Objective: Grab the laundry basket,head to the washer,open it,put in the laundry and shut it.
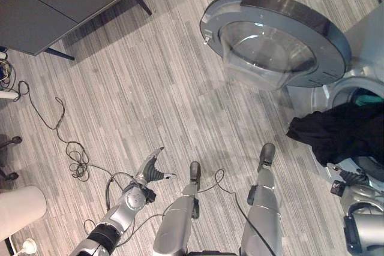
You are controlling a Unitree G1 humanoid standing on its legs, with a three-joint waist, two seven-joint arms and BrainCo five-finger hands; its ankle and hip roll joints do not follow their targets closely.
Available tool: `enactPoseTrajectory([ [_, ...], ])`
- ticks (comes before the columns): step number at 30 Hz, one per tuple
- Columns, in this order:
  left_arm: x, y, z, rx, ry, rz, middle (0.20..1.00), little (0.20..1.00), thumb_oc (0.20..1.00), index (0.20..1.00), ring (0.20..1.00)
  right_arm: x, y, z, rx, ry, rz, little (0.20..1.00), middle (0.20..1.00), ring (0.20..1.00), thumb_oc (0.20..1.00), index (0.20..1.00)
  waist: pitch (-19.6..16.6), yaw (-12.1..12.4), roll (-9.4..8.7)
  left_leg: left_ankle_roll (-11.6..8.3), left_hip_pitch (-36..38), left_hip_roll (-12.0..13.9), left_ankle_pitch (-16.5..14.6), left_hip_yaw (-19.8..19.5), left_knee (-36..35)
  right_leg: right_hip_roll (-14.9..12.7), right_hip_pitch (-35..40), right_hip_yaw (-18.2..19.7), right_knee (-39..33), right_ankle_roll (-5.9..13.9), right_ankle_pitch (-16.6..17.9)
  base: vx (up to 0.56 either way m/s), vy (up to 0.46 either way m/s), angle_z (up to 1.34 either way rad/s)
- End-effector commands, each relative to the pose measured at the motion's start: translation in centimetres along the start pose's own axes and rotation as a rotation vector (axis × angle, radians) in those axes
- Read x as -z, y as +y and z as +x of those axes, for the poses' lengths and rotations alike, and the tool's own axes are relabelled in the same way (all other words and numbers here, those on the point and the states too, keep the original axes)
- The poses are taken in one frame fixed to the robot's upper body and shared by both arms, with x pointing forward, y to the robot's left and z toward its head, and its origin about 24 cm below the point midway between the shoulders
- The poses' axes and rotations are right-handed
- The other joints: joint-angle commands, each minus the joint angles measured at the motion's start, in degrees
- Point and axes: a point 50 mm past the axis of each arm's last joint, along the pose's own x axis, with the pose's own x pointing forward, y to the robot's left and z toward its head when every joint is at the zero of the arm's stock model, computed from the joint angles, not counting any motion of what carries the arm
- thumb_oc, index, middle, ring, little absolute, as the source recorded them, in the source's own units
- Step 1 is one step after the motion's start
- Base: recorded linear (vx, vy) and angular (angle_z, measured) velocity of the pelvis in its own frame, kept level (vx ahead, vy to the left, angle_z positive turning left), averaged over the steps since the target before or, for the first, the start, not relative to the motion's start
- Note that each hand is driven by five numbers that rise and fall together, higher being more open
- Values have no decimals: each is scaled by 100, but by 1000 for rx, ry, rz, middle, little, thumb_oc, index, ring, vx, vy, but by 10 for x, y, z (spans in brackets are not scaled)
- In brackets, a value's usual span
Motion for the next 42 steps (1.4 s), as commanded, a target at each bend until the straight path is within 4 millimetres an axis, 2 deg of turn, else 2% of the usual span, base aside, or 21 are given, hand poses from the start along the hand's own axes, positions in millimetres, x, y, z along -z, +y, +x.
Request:
enactPoseTrajectory([
  [1, 1, 4, -7, -41, -8, -66, 1000, 1000, 1000, 1000, 1000, -34, -36, 4, 123, -63, 79, 1000, 1000, 1000, 1000, 1000, 325, -33, 195, -126, -201, 209, -582, 12, 503, -366, -907, 565, 725, 380, -444, -27, 27, -4],
  [2, -2, 5, -7, -42, -21, -79, 1000, 1000, 1000, 1000, 1000, -49, -43, 4, 144, -97, 97, 1000, 1000, 1000, 1000, 1000, 394, -36, 289, -148, -297, 192, -547, 58, 484, -382, -1061, 613, 749, 381, -441, -27, 27, -7],
  [3, -3, 6, -7, -43, -22, -81, 1000, 1000, 1000, 1000, 1000, -49, -43, 4, 144, -99, 97, 1000, 1000, 1000, 1000, 1000, 388, -34, 291, -148, -312, 191, -546, 64, 485, -382, -1085, 623, 759, 380, -442, -17, 24, -10],
  [6, -7, 10, -7, -53, -46, -99, 1000, 1000, 1000, 1000, 1000, -76, -52, 1, 171, -161, 136, 1000, 1000, 1000, 1000, 1000, 424, -6, 436, -165, -525, 201, -458, 148, 344, -359, -1499, 690, 808, 394, -438, 2, 4, -13],
  [12, -25, 12, -2, -59, -115, -127, 1000, 1000, 1000, 1000, 1000, -97, -47, -2, 152, -224, 182, 1000, 1000, 1000, 1000, 1000, 424, 9, 574, -176, -745, 189, -349, 233, 210, -368, -1856, 784, 860, 402, -423, 16, -3, -11],
  [16, -45, 18, 0, -75, -197, -182, 1000, 1000, 1000, 1000, 1000, -101, -28, -3, 108, -239, 219, 1000, 1000, 1000, 1000, 1000, 424, 36, 621, -179, -855, 160, -319, 281, 179, -379, -1978, 792, 867, 387, -409, 0, 0, 0],
  [19, -62, 19, 1, -75, -269, -209, 1000, 1000, 1000, 1000, 1000, -107, -1, -7, 46, -254, 253, 1000, 1000, 1000, 1000, 1000, 424, 121, 649, -164, -900, 140, -346, 274, 206, -393, -2035, 747, 895, 386, -411, 0, 0, 0],
  [21, -66, 17, 1, -66, -283, -213, 1000, 1000, 1000, 1000, 1000, -109, 5, -9, 31, -258, 258, 1000, 1000, 1000, 1000, 1000, 424, 142, 654, -160, -913, 138, -348, 254, 214, -396, -2031, 746, 901, 387, -417, 3, -6, 2],
  [24, -75, 17, 0, -48, -323, -219, 1000, 1000, 1000, 1000, 1000, -126, 14, -14, 4, -304, 256, 1000, 1000, 1000, 1000, 1000, 424, 189, 693, -161, -989, 113, -341, 229, 250, -421, -2048, 722, 922, 387, -427, 1, -7, 8],
  [29, -79, 21, -1, -55, -346, -221, 1000, 1000, 1000, 1000, 1000, -155, 7, -21, 14, -375, 309, 1000, 1000, 1000, 1000, 1000, 424, 266, 792, -199, -1172, 75, -290, 191, 243, -453, -2166, 687, 930, 400, -443, -7, -7, 7],
  [30, -76, 23, -3, -67, -339, -218, 1000, 1000, 1000, 1000, 1000, -167, -4, -23, 34, -410, 325, 1000, 1000, 1000, 1000, 1000, 424, 308, 837, -222, -1264, 57, -244, 211, 202, -466, -2261, 683, 932, 400, -451, -29, -5, 7],
  [32, -72, 25, -4, -78, -327, -216, 1000, 1000, 1000, 1000, 1000, -177, -19, -25, 66, -438, 333, 1000, 1000, 1000, 1000, 1000, 424, 336, 871, -249, -1328, 62, -205, 233, 159, -455, -2351, 705, 939, 400, -463, 1, 4, 7],
  [34, -70, 27, -5, -88, -320, -216, 1000, 1000, 1000, 1000, 1000, -179, -31, -25, 94, -448, 340, 1000, 1000, 1000, 1000, 1000, 424, 338, 884, -262, -1358, 67, -167, 239, 95, -434, -2412, 729, 948, 396, -473, 16, 2, 7],
  [36, -68, 27, -5, -88, -315, -216, 1000, 1000, 1000, 1000, 1000, -172, -43, -22, 117, -428, 364, 1000, 1000, 1000, 1000, 1000, 424, 312, 864, -276, -1405, 84, -143, 252, 68, -413, -2476, 739, 973, 389, -493, 24, -9, 5],
  [37, -68, 26, -5, -87, -313, -216, 1000, 1000, 1000, 1000, 1000, -171, -43, -22, 118, -426, 363, 1000, 1000, 1000, 1000, 1000, 424, 323, 871, -276, -1373, 97, -170, 256, 66, -402, -2453, 735, 990, 396, -532, 17, -30, 3],
  [39, -67, 27, -4, -95, -309, -220, 1000, 1000, 1000, 1000, 1000, -154, -45, -16, 131, -376, 380, 1000, 1000, 1000, 1000, 1000, 424, 284, 818, -274, -1368, 133, -173, 244, 16, -370, -2506, 727, 1036, 390, -560, 24, -46, 1],
  [40, -67, 27, -4, -96, -310, -219, 1000, 1000, 1000, 1000, 1000, -154, -45, -16, 130, -377, 382, 1000, 1000, 1000, 1000, 1000, 424, 279, 807, -274, -1397, 121, -146, 242, 18, -379, -2531, 733, 1025, 381, -524, 42, -39, 1],
  [41, -68, 28, -4, -96, -314, -225, 1000, 1000, 1000, 1000, 1000, -145, -44, -13, 130, -350, 394, 1000, 1000, 1000, 1000, 1000, 424, 275, 809, -273, -1365, 138, -178, 235, 11, -361, -2525, 754, 1066, 389, -582, 0, 0, 0],
  [42, -68, 28, -4, -97, -315, -225, 1000, 1000, 1000, 1000, 1000, -145, -44, -13, 129, -351, 396, 1000, 1000, 1000, 1000, 1000, 424, 271, 799, -274, -1396, 125, -151, 233, 15, -370, -2551, 761, 1054, 380, -546, 0, 0, 0],
])
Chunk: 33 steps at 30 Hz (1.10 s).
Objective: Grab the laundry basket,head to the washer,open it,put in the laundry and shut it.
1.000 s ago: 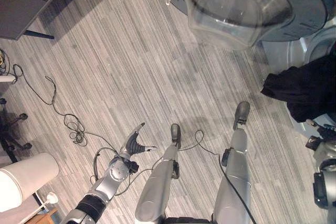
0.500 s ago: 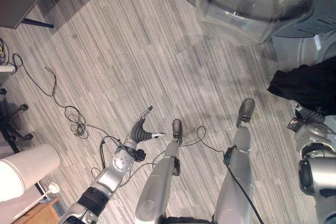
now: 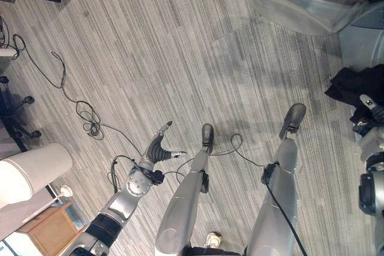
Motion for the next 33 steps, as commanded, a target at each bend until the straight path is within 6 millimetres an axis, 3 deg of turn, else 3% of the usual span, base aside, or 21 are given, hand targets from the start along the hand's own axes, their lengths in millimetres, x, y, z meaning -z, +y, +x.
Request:
enactPoseTrajectory([
  [1, -4, 1, -9, -24, -35, -45, 1000, 1000, 1000, 1000, 1000, -9, -42, 5, 130, -28, -4, 1000, 1000, 1000, 1000, 1000, 206, -202, 558, -329, 285, 461, -672, -35, 283, -90, -552, 334, 1068, 397, -1038, 0, 0, 0],
  [3, -5, 2, -8, -26, -41, -43, 1000, 1000, 1000, 1000, 1000, 5, -39, 4, 107, 10, 11, 1000, 1000, 1000, 1000, 1000, 206, -217, 559, -334, 242, 455, -650, -11, 282, -97, -628, 369, 1100, 379, -1028, 0, 0, 0],
  [8, -4, 6, -9, -33, -35, -35, 1000, 1000, 1000, 1000, 1000, 46, -5, -8, -38, 55, 31, 1000, 1000, 1000, 1000, 1000, 206, -257, 466, -319, 274, 508, -729, 23, 293, -18, -695, 389, 1177, 361, -1089, 32, 3, -4],
  [13, -1, 10, -9, -35, -26, -17, 1000, 1000, 1000, 1000, 1000, 61, 2, -13, -51, 92, 77, 1000, 1000, 1000, 1000, 1000, 206, -314, 439, -328, 219, 499, -716, 21, 321, -28, -720, 414, 1163, 365, -1073, 11, -2, -2],
  [20, 4, 17, -14, -56, -10, -20, 1000, 1000, 1000, 1000, 1000, 41, -9, -6, -2, 57, 102, 1000, 1000, 1000, 1000, 1000, 206, -260, 564, -348, 130, 444, -701, 62, 283, -46, -914, 501, 1251, 373, -1110, 1, 0, -1],
  [25, 7, 14, -17, -37, 4, -29, 1000, 1000, 1000, 1000, 1000, -3, -32, 4, 70, -48, 90, 1000, 1000, 1000, 1000, 1000, 206, -167, 717, -354, 155, 441, -692, 101, 207, -35, -1089, 613, 1411, 400, -1224, 6, -5, -4],
  [33, 7, 18, -19, -44, -2, -50, 1000, 1000, 1000, 1000, 1000, -40, -37, 6, 82, -146, 50, 1000, 1000, 1000, 1000, 1000, 206, -110, 790, -364, 72, 450, -679, 103, 225, 1, -1314, 704, 1632, 383, -1324, 2, -7, -1],
])
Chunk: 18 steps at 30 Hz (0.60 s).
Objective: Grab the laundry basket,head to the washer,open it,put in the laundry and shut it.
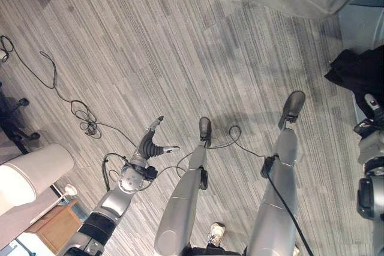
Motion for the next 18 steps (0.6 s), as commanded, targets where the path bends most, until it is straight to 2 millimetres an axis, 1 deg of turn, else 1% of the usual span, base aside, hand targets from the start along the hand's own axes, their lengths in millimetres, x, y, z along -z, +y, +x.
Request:
enactPoseTrajectory([
  [1, 5, -5, -19, 15, 1, -41, 1000, 1000, 1000, 1000, 1000, -41, -34, 7, 116, -108, -101, 1000, 1000, 1000, 1000, 1000, 212, -78, 786, -345, 395, 430, -812, -49, 408, -53, -654, 487, 1405, 428, -1320, 35, -33, -3],
  [5, 7, -5, -21, 20, 8, -37, 1000, 1000, 1000, 1000, 1000, -51, -23, 7, 84, -139, -125, 1000, 1000, 1000, 1000, 1000, 212, -54, 806, -366, 370, 469, -788, -48, 390, -5, -754, 523, 1516, 405, -1394, 16, -37, -1],
  [7, 6, -5, -21, 24, 5, -50, 1000, 1000, 1000, 1000, 1000, -60, -15, 7, 69, -163, -120, 1000, 1000, 1000, 1000, 1000, 212, -49, 821, -381, 342, 484, -769, -43, 386, 7, -827, 544, 1585, 399, -1420, 11, -43, -3],
  [11, 5, -2, -22, 9, 3, -72, 1000, 1000, 1000, 1000, 1000, -85, -1, 5, 53, -228, -74, 1000, 1000, 1000, 1000, 1000, 212, 7, 870, -408, 292, 497, -760, -37, 370, 54, -961, 588, 1671, 387, -1487, 11, -47, -2],
  [13, 6, -1, -23, 8, 7, -72, 1000, 1000, 1000, 1000, 1000, -101, 4, 4, 60, -263, -35, 893, 893, 893, 893, 893, 212, 53, 901, -412, 286, 509, -761, -25, 374, 64, -1035, 600, 1741, 390, -1522, 13, -40, -3],
  [14, 6, -2, -23, 8, 9, -75, 1000, 1000, 1000, 1000, 1000, -109, 7, 3, 63, -277, -12, 413, 413, 413, 413, 413, 212, 70, 919, -417, 285, 515, -763, -19, 372, 78, -1080, 617, 1783, 389, -1542, 11, -45, -4],
  [15, 7, -2, -24, 5, 9, -82, 1000, 1000, 1000, 1000, 1000, -114, 9, 2, 68, -287, 12, 200, 200, 200, 200, 200, 212, 94, 937, -417, 298, 520, -762, -12, 372, 86, -1091, 629, 1808, 391, -1550, 16, -51, -4],
  [18, 10, 0, -28, -35, 26, -135, 1000, 1000, 1000, 1000, 1000, -132, 12, -1, 91, -320, 102, 200, 200, 200, 200, 200, 212, 167, 992, -427, 325, 532, -756, -21, 369, 124, -1119, 630, 1841, 389, -1584, 14, -40, -7],
])
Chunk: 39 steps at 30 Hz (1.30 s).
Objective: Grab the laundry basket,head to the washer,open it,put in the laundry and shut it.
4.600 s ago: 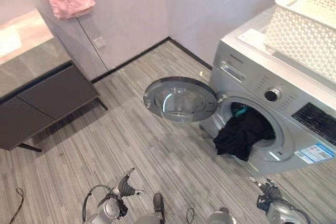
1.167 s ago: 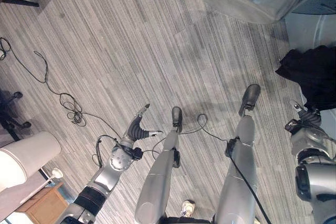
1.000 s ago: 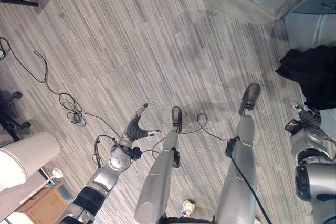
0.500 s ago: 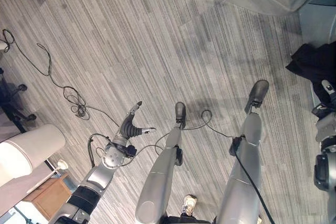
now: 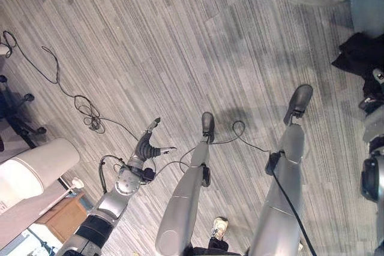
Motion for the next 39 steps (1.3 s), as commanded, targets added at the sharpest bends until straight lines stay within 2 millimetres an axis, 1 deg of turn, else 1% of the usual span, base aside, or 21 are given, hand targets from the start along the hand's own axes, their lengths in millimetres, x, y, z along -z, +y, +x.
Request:
enactPoseTrajectory([
  [1, 3, 0, -21, -25, -5, -65, 1000, 1000, 1000, 1000, 1000, -69, -29, 7, 115, -207, 47, 200, 200, 200, 200, 200, 268, 8, 924, -397, 662, 516, -785, -196, 360, 53, -436, 322, 1414, 409, -1448, 11, -24, -7],
  [4, 6, -1, -28, -24, 7, -95, 1000, 1000, 1000, 1000, 1000, -76, -21, 5, 109, -229, 146, 200, 200, 200, 200, 200, 268, 37, 984, -398, 698, 523, -775, -185, 336, 59, -440, 318, 1443, 419, -1455, 3, -5, -1],
  [7, 8, 0, -32, -28, 18, -114, 1000, 1000, 1000, 1000, 1000, -79, -16, 4, 102, -246, 160, 200, 200, 200, 200, 200, 268, 30, 983, -395, 722, 519, -778, -183, 344, 53, -416, 334, 1451, 424, -1449, 0, 0, 0],
  [10, 10, 2, -35, -34, 22, -119, 1000, 1000, 1000, 1000, 1000, -75, -10, 2, 42, -262, 216, 200, 200, 200, 200, 200, 268, -22, 968, -394, 721, 504, -790, -170, 400, 39, -377, 328, 1448, 425, -1421, -3, 10, 2],
  [11, 13, 5, -36, -49, 34, -106, 1000, 1000, 1000, 1000, 1000, -61, -10, 0, 2, -269, 253, 200, 200, 200, 200, 200, 268, -139, 872, -392, 714, 502, -810, -157, 438, 34, -301, 308, 1417, 423, -1392, -5, 3, 5],
  [13, 15, 8, -37, -57, 38, -100, 1000, 1000, 1000, 1000, 1000, -51, -12, -1, 5, -268, 281, 200, 200, 200, 200, 200, 268, -186, 812, -391, 738, 492, -829, -155, 447, 34, -255, 294, 1393, 424, -1379, -4, 8, 5],
  [14, 20, 9, -37, -62, 57, -87, 1000, 1000, 1000, 1000, 1000, -44, -22, -2, 33, -278, 342, 200, 200, 200, 200, 200, 268, -283, 718, -386, 804, 485, -861, -145, 455, 30, -150, 271, 1346, 435, -1339, 0, 11, 5],
  [16, 25, 14, -35, -84, 77, -60, 1000, 1000, 1000, 1000, 1000, -52, -33, -4, 73, -338, 436, 200, 200, 200, 200, 200, 268, -434, 605, -391, 1022, 476, -917, -127, 444, 22, 83, 265, 1224, 462, -1278, 1, 11, 2],
  [17, 25, 14, -35, -83, 77, -59, 1000, 1000, 1000, 1000, 1000, -52, -33, -5, 74, -337, 437, 200, 200, 200, 200, 200, 268, -432, 595, -392, 1008, 467, -889, -128, 442, 19, 81, 268, 1193, 453, -1231, 0, 0, 0],
  [18, 26, 16, -35, -86, 81, -46, 1000, 1000, 1000, 1000, 1000, -59, -38, -5, 92, -365, 465, 200, 200, 200, 200, 200, 268, -474, 558, -393, 1115, 470, -907, -120, 431, 15, 189, 256, 1159, 462, -1218, -5, 0, -3],
  [22, 30, 20, -34, -82, 98, 5, 1000, 1000, 1000, 1000, 1000, -106, -63, -12, 208, -527, 559, 200, 200, 200, 200, 200, 183, -626, 497, -407, 1575, 503, -968, -100, 357, 11, 671, 213, 981, 488, -1185, 35, -3, -8],
  [23, 35, 20, -37, -74, 121, 24, 1000, 1000, 1000, 1000, 1000, -139, -75, -23, 261, -661, 577, 200, 200, 200, 200, 200, 67, -704, 497, -415, 1772, 541, -1017, -90, 325, 10, 859, 221, 938, 503, -1230, 47, -1, -7],
  [26, 37, 19, -38, -68, 131, 23, 1000, 1000, 1000, 1000, 1000, -149, -76, -30, 272, -712, 567, 200, 200, 200, 200, 200, 54, -748, 498, -415, 1853, 536, -1007, -86, 319, 15, 940, 227, 914, 495, -1193, 41, 5, -6],
  [27, 42, 18, -43, -33, 153, 27, 1000, 1000, 1000, 1000, 1000, -169, -91, -37, 311, -785, 579, 200, 200, 200, 200, 200, -105, -790, 434, -427, 2099, 572, -1025, -97, 257, 53, 1172, 175, 806, 512, -1196, 30, -34, -7],
  [31, 43, 16, -43, -5, 157, 9, 1000, 1000, 1000, 1000, 1000, -178, -82, -42, 258, -837, 503, 200, 200, 200, 200, 200, -217, -821, 398, -447, 2307, 662, -976, -24, 105, 124, 1296, 159, 708, 532, -1176, 30, -67, -12],
  [32, 41, 13, -42, 15, 151, 3, 1000, 1000, 1000, 1000, 1000, -174, -74, -42, 239, -832, 513, 200, 200, 200, 200, 200, -242, -793, 403, -458, 2346, 688, -941, -26, 39, 152, 1312, 143, 684, 537, -1181, 7, -56, -6],
  [34, 41, 12, -42, 25, 147, 5, 1000, 1000, 1000, 1000, 1000, -169, -71, -39, 249, -807, 486, 200, 200, 200, 200, 200, -251, -758, 410, -472, 2348, 697, -914, -22, 8, 160, 1304, 146, 670, 541, -1171, 8, -47, -7],
  [35, 39, 10, -43, 47, 140, 10, 1000, 1000, 1000, 1000, 1000, -153, -72, -22, 320, -665, 363, 200, 200, 200, 200, 200, -298, -649, 433, -505, 2345, 712, -873, 11, -48, 160, 1268, 143, 670, 550, -1209, 3, -37, -4],
  [36, 39, 10, -43, 46, 139, 7, 1000, 1000, 1000, 1000, 1000, -155, -72, -22, 316, -666, 363, 420, 420, 420, 420, 420, -297, -655, 435, -508, 2323, 704, -849, 17, -51, 159, 1243, 157, 657, 545, -1170, 0, 0, 0],
  [37, 38, 10, -42, 52, 136, 7, 1000, 1000, 1000, 1000, 1000, -144, -71, -12, 317, -563, 310, 1000, 1000, 1000, 1000, 1000, -314, -616, 439, -531, 2285, 705, -814, 55, -61, 154, 1206, 165, 648, 542, -1157, 0, 0, 0],
  [39, 36, 8, -40, 61, 130, -7, 1000, 1000, 1000, 1000, 1000, -128, -62, -3, 267, -446, 251, 1000, 1000, 1000, 1000, 1000, -314, -601, 435, -546, 2227, 701, -762, 105, -66, 145, 1135, 189, 635, 538, -1118, 0, 0, 0],
])
